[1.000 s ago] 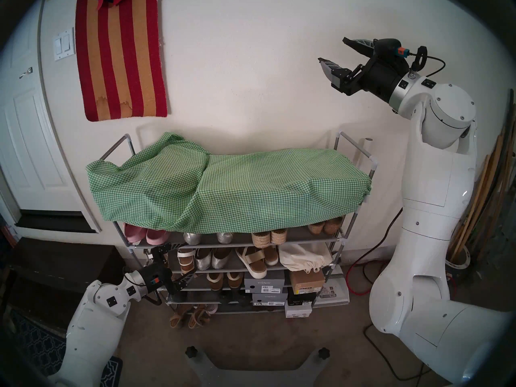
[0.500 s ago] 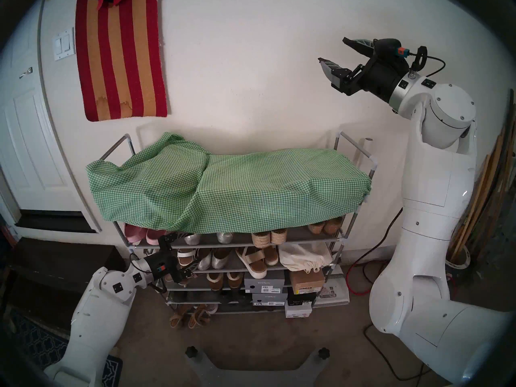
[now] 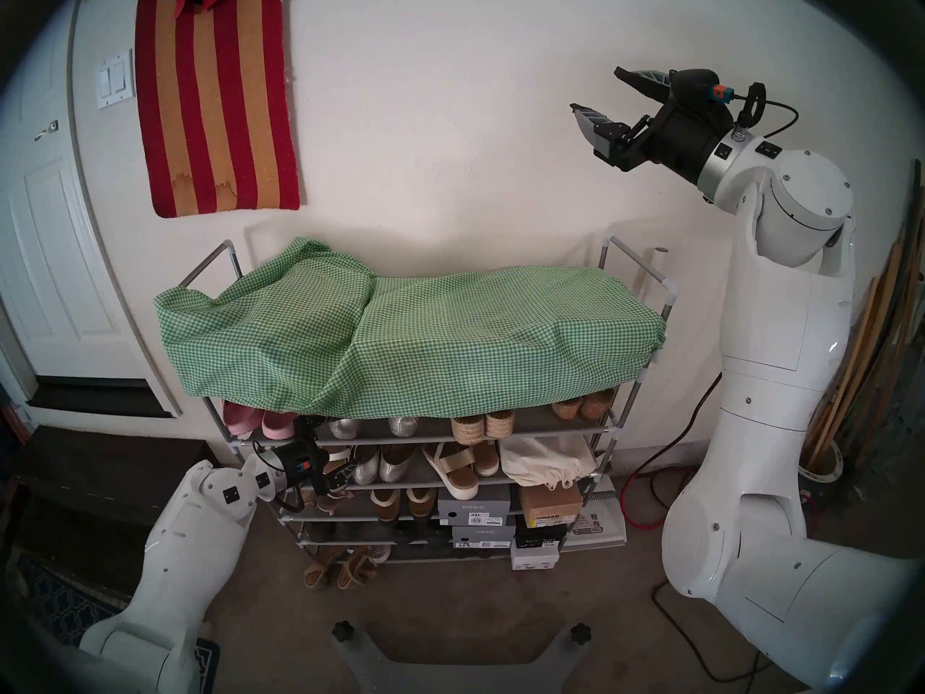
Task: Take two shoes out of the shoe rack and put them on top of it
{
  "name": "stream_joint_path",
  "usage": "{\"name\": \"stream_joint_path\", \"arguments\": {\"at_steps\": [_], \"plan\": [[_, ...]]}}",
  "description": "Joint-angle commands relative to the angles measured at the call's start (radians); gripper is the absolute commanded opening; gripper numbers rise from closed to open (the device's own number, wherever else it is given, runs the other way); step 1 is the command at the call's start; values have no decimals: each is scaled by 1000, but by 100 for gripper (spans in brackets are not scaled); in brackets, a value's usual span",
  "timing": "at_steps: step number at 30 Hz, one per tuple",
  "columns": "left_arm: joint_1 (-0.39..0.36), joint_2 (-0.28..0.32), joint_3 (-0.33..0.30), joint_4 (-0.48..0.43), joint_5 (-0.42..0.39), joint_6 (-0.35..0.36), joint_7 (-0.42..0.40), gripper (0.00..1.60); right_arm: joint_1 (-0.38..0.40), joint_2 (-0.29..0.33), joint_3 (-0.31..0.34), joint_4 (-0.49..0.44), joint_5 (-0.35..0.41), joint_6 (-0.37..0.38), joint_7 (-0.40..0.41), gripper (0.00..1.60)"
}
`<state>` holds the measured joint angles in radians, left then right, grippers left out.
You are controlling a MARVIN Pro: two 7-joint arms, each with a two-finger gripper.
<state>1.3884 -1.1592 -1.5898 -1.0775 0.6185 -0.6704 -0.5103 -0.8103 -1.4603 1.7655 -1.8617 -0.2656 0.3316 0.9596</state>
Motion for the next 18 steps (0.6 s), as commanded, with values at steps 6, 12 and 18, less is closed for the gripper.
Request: {"name": "stream_joint_path", "arguments": {"at_steps": [6, 12, 18], "plan": [[-28, 3, -6, -41, -38, -51, -8, 160, -1, 0, -1, 0, 0, 0, 1, 160], [-54, 5, -14, -7, -47, -30, -20, 160, -1, 0, -1, 0, 0, 0, 1, 160], [-114, 20, -13, 51, -39, 40, -82, 160, -1, 0, -1, 0, 0, 0, 1, 160]]}}
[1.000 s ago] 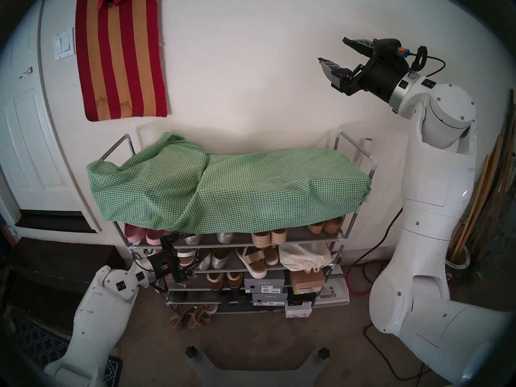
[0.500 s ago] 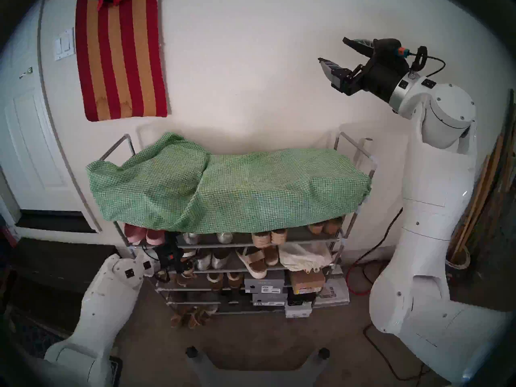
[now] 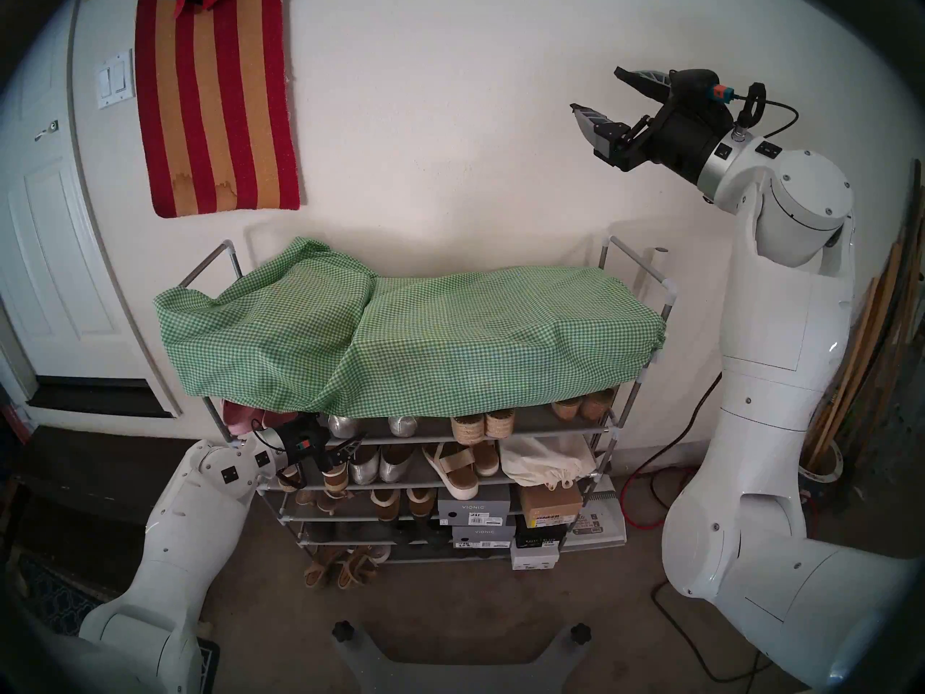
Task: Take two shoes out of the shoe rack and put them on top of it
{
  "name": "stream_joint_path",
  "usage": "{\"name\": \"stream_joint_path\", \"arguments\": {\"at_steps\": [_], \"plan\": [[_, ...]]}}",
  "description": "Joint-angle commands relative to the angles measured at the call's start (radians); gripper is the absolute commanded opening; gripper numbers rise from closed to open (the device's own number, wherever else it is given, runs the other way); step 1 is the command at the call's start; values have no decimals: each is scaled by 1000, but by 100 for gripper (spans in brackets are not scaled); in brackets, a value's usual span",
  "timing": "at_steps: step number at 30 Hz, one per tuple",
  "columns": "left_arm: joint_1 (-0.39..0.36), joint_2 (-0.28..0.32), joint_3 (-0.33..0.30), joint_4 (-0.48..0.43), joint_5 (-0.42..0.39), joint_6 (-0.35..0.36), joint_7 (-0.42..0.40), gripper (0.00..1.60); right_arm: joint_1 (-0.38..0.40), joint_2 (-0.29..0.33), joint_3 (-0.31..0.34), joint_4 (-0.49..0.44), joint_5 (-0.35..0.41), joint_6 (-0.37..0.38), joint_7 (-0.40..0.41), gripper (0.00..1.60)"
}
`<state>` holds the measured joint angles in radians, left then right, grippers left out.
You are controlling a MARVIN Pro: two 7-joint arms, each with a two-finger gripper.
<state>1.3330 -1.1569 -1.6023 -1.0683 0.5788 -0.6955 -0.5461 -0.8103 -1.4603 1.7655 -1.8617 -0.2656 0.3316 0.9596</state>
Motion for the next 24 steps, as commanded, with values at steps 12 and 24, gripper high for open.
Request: {"name": "stream_joint_path", "arguments": {"at_steps": [12, 24], "plan": [[-196, 12, 25, 148, 25, 112, -92, 160, -1, 0, -1, 0, 0, 0, 1, 160], [-339, 0, 114, 333, 81, 109, -193, 160, -1, 0, -1, 0, 0, 0, 1, 160]]}}
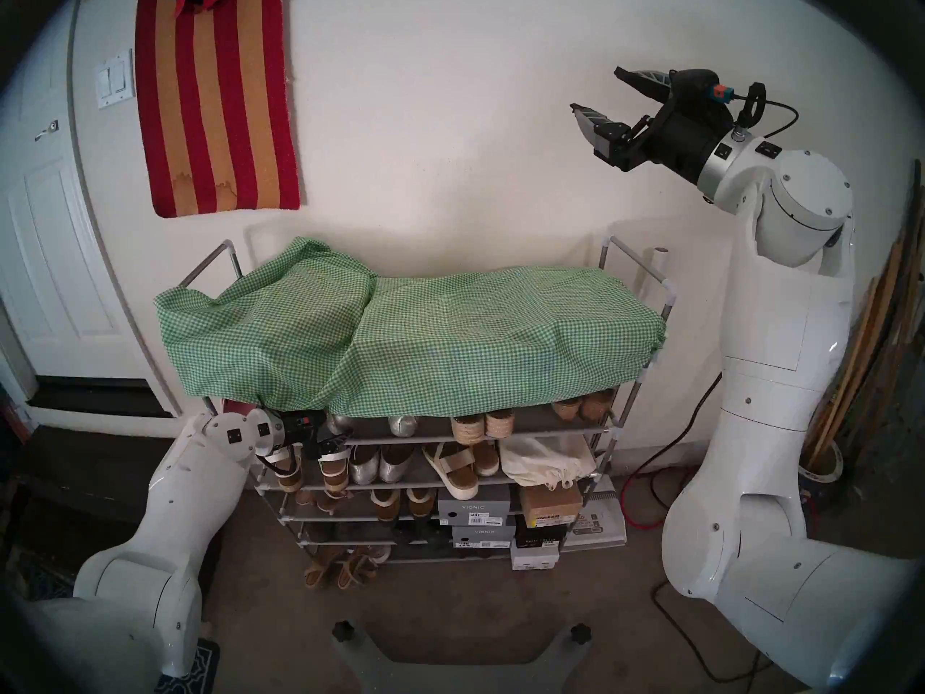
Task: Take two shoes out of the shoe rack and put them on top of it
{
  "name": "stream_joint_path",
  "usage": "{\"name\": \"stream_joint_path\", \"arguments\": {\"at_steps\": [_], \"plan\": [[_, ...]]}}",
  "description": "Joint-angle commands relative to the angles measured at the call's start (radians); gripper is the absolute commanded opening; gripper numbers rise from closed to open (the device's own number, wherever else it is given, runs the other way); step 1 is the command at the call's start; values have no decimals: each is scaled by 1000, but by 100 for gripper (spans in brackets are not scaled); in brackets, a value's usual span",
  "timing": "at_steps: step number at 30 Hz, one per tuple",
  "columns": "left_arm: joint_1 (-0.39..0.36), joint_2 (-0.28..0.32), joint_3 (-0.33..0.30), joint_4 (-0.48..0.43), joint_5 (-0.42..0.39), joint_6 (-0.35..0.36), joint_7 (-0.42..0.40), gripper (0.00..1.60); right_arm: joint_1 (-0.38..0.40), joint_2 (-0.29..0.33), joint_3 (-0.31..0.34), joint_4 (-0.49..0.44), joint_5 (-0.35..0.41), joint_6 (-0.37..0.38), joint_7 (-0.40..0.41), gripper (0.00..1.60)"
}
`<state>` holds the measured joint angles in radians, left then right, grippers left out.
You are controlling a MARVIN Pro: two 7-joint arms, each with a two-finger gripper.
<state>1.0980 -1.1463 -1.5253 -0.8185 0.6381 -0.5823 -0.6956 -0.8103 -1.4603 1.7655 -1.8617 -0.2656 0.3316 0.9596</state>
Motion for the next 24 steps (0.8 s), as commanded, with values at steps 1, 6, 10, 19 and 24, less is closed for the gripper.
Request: {"name": "stream_joint_path", "arguments": {"at_steps": [1, 6, 10, 19, 24], "plan": [[-104, -11, 37, 83, 22, -4, -44, 160, -1, 0, -1, 0, 0, 0, 1, 160], [-163, -19, 86, 148, 89, 36, -55, 160, -1, 0, -1, 0, 0, 0, 1, 160], [-236, -23, 140, 239, 144, 39, -73, 160, -1, 0, -1, 0, 0, 0, 1, 160], [-285, -11, 238, 304, 206, -11, -150, 83, -1, 0, -1, 0, 0, 0, 1, 160], [-324, -8, 251, 353, 202, -52, -162, 0, -1, 0, -1, 0, 0, 0, 1, 160]]}}
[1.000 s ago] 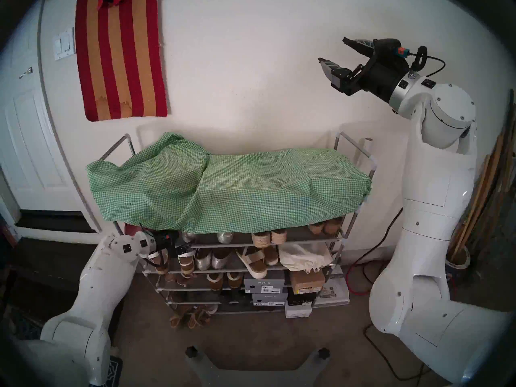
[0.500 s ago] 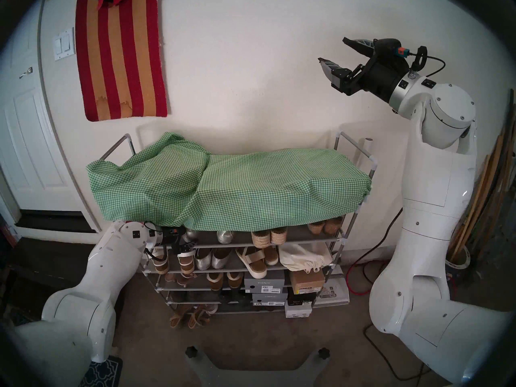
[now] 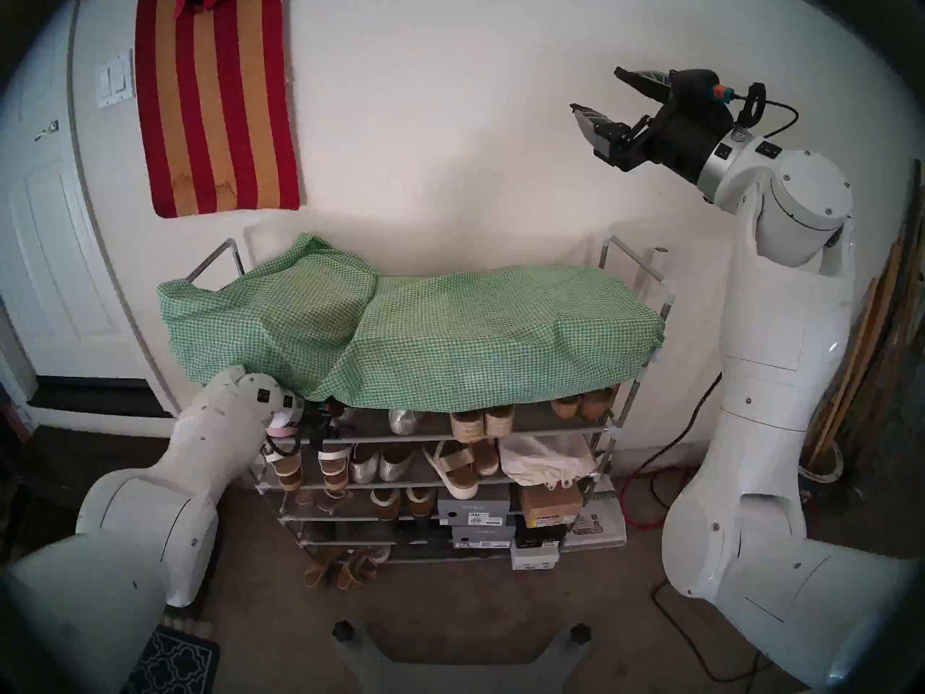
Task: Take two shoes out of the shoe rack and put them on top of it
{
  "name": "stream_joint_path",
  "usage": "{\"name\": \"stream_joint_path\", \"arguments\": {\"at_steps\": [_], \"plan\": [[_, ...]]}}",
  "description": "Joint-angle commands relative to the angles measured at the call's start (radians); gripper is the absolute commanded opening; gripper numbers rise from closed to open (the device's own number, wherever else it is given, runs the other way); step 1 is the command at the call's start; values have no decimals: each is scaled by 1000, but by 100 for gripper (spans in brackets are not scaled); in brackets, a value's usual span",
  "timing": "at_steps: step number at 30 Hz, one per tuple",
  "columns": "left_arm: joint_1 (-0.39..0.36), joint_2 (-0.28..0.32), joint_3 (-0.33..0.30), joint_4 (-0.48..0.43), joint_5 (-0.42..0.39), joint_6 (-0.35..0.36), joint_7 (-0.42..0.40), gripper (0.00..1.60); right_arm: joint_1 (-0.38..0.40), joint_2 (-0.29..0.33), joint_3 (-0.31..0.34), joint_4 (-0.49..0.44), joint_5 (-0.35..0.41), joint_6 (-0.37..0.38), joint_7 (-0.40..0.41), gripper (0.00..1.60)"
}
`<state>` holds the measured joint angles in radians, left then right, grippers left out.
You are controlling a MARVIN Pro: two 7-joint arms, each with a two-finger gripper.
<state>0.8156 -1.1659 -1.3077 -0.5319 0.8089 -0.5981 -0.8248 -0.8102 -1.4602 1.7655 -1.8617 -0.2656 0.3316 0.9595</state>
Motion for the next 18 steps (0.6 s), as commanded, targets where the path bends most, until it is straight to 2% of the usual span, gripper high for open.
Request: {"name": "stream_joint_path", "arguments": {"at_steps": [1, 4, 7, 11, 12, 18], "plan": [[-44, 13, 38, 67, 33, -49, -32, 0, -1, 0, -1, 0, 0, 0, 1, 160], [-32, 18, 35, 48, 21, -68, -39, 0, -1, 0, -1, 0, 0, 0, 1, 160], [16, 30, 2, -37, -34, -86, -78, 0, -1, 0, -1, 0, 0, 0, 1, 160], [63, 30, -46, -126, -126, -154, -150, 0, -1, 0, -1, 0, 0, 0, 1, 160], [60, 24, -49, -119, -138, -178, -150, 0, -1, 0, -1, 0, 0, 0, 1, 160], [121, 21, -83, -214, -231, -229, -219, 0, -1, 0, -1, 0, 0, 0, 1, 160]]}}
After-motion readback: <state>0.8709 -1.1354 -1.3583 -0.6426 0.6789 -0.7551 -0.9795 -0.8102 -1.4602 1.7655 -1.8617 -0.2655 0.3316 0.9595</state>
